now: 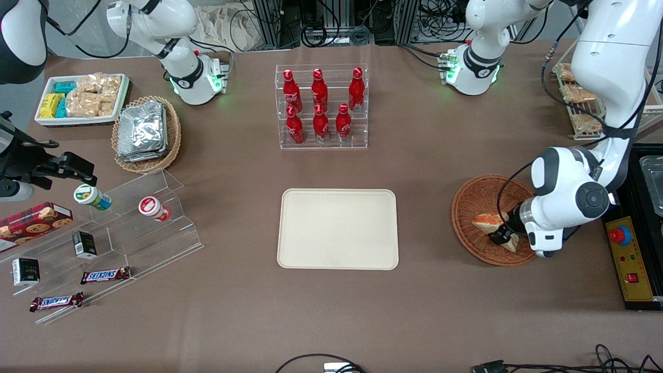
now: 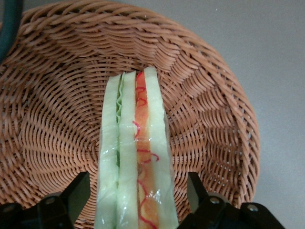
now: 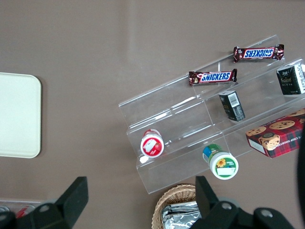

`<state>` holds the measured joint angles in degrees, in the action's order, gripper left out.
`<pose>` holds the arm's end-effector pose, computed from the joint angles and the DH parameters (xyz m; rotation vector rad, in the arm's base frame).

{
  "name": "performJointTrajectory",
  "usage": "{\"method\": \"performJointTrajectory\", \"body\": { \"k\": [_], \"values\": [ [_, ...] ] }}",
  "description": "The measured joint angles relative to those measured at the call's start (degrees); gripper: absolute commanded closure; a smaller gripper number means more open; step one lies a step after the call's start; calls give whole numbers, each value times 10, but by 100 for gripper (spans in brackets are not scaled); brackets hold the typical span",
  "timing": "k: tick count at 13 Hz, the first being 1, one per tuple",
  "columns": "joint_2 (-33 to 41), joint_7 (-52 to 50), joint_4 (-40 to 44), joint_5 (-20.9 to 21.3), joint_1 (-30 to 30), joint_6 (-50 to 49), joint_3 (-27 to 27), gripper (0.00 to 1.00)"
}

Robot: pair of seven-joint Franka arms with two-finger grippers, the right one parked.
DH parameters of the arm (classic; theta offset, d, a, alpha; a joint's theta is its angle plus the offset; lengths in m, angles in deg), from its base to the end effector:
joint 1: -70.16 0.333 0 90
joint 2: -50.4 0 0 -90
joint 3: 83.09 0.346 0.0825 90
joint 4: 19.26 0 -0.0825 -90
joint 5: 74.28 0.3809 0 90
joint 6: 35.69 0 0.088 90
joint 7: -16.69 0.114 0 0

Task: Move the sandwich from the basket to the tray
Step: 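Lower the open left gripper and close it on the wrapped sandwich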

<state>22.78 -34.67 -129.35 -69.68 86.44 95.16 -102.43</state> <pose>0.6262 -0.0189 0.2665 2.8363 1.2265 -0.1927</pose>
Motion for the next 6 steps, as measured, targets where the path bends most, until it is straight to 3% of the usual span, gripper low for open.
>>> {"method": "performJointTrajectory", "body": {
  "k": [6],
  "values": [
    [11, 1, 25, 9, -1, -1, -3, 100]
  ]
}}
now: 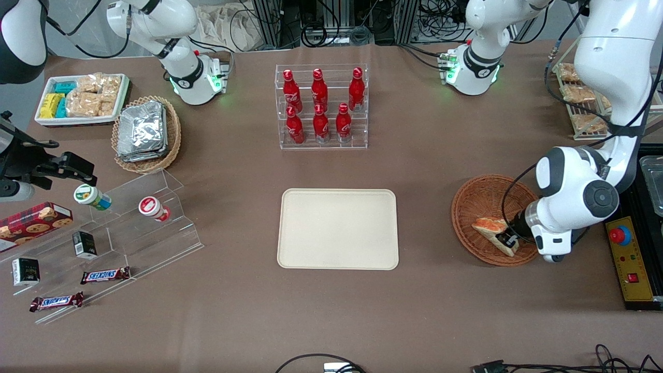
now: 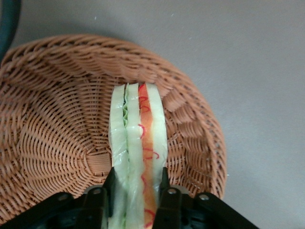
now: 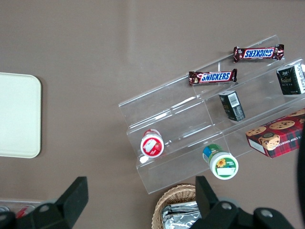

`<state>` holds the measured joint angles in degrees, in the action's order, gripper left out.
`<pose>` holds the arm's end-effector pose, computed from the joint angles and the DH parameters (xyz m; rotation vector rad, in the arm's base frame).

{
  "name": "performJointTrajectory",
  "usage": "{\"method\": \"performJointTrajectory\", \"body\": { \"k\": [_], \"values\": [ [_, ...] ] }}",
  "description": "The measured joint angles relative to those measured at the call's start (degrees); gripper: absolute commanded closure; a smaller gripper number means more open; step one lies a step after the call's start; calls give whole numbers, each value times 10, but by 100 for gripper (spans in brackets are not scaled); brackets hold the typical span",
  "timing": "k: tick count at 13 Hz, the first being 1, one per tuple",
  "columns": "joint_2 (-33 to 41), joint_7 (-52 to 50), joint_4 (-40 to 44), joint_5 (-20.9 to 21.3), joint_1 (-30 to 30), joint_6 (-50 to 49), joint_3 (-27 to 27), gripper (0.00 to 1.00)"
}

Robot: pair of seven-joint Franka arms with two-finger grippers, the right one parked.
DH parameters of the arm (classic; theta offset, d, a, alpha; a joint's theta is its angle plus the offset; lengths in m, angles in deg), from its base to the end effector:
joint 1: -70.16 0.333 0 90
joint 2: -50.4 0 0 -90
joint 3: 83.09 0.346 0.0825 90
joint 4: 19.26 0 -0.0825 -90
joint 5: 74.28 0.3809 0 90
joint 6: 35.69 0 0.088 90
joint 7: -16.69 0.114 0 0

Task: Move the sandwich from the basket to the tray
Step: 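Lower the open left gripper and close it on the wrapped sandwich, then lift the sandwich out of the basket and carry it toward the tray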

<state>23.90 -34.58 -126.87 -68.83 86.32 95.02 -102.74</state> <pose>0.6410 -0.0203 0.2961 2.8382 1.2028 -0.0973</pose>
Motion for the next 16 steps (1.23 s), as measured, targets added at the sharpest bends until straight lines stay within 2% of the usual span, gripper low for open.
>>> {"method": "performJointTrajectory", "body": {
  "k": [2, 4, 7, 9, 12, 16],
  "values": [
    [16, 24, 8, 0, -1, -17, -3, 100],
    [29, 55, 44, 0, -8, -82, -7, 100],
    [36, 96, 131, 0, -47, -196, -10, 100],
    [37, 108, 171, 1, -83, -235, -11, 100],
    [32, 110, 184, 0, -132, -240, -12, 100],
    [-18, 110, 184, -1, -203, -234, -12, 100]
  ]
}}
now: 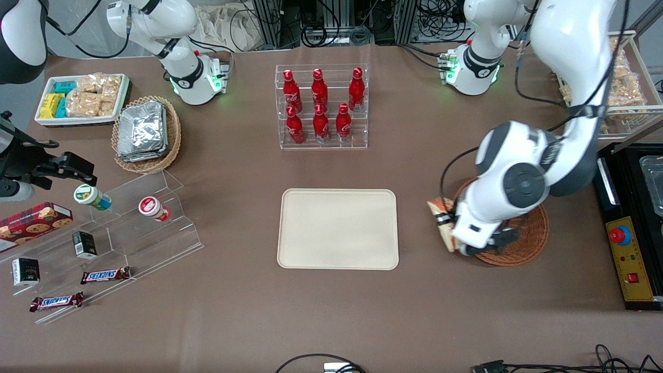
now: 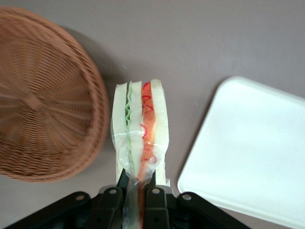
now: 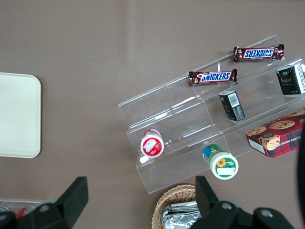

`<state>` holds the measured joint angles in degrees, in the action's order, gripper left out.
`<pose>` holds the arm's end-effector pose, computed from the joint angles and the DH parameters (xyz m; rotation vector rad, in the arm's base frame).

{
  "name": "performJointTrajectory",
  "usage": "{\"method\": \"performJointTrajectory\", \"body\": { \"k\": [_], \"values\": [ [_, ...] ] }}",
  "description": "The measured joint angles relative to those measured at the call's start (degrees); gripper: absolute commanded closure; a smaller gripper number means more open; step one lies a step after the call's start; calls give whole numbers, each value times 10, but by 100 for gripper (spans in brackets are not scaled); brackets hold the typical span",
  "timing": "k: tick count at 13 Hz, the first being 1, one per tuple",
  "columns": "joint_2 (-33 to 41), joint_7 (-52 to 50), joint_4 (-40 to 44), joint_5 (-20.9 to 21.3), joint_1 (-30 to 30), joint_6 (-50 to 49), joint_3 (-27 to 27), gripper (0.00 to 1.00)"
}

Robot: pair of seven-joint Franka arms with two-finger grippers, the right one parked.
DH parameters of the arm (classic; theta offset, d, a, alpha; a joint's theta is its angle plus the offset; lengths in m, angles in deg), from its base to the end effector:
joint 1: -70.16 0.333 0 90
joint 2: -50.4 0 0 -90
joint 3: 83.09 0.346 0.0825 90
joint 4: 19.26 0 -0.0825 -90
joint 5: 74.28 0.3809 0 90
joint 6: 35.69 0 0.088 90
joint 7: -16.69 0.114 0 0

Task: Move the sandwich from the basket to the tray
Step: 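Lift the sandwich out of the basket and carry it toward the tray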

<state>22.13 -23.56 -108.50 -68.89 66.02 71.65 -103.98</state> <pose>0.6318 -0.2463 0.3853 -3.0981 -0.4028 0.2619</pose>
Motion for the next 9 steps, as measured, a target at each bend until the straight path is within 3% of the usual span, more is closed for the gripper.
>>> {"method": "performJointTrajectory", "body": {
  "k": [5, 9],
  "values": [
    [-68, 1, 6, 0, -61, 59, 0, 100],
    [-91, 8, 13, 0, -76, 91, -4, 100]
  ]
}}
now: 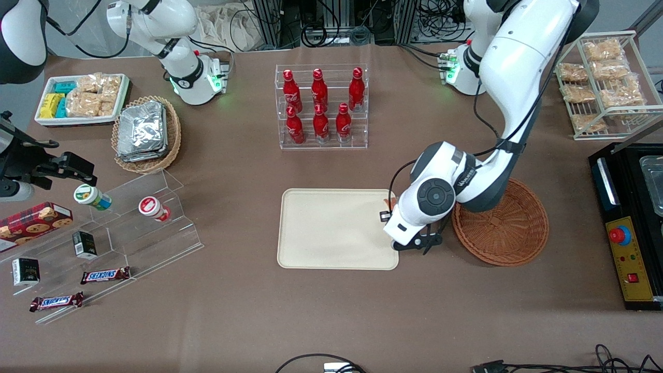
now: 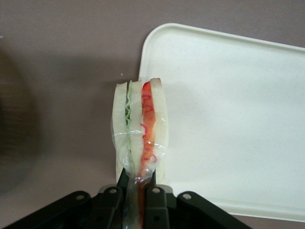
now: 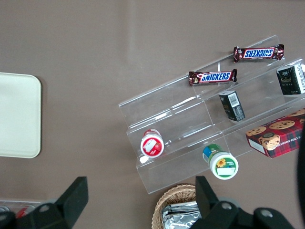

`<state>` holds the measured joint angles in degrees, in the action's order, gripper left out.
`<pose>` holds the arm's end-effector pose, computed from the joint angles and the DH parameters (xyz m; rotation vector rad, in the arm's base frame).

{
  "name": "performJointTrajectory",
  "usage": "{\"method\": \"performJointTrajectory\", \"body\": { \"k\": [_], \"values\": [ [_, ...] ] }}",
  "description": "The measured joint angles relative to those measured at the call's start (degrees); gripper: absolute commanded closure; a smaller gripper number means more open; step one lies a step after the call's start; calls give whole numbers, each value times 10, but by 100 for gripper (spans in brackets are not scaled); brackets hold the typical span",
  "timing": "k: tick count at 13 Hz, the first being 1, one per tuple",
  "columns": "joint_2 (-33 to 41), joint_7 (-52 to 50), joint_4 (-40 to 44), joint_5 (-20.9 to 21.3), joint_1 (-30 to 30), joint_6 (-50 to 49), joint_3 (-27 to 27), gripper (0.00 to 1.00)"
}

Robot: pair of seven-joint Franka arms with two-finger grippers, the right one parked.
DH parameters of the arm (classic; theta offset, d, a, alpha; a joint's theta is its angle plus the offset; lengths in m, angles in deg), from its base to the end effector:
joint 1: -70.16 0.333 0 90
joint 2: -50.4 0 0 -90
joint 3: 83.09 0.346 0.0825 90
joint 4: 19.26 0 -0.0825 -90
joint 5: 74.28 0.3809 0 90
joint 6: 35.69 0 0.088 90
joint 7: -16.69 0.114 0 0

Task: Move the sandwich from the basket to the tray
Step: 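Lift the sandwich out of the basket and carry it toward the tray, then lower the sandwich onto the cream tray and open the left gripper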

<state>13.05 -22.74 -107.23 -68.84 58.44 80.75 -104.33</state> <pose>0.6168 -0.3413 0.3022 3.0740 0.1897 -0.2679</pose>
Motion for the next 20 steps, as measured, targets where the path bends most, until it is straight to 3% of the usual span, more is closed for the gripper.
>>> {"method": "performJointTrajectory", "body": {
  "k": [5, 7, 8, 9, 15, 18, 20],
  "values": [
    [-29, 46, 0, 0, -2, 33, -14, 100],
    [-42, 58, 0, 0, -2, 58, -14, 87],
    [-48, 61, 0, 0, -3, 71, -15, 60],
    [-52, 62, 0, 0, -7, 80, -16, 1],
    [-35, 60, 14, 2, -13, 51, -10, 0],
    [43, 53, -9, 3, 7, -18, -3, 0],
    [123, 53, -91, 3, 32, -16, -3, 0]
  ]
}}
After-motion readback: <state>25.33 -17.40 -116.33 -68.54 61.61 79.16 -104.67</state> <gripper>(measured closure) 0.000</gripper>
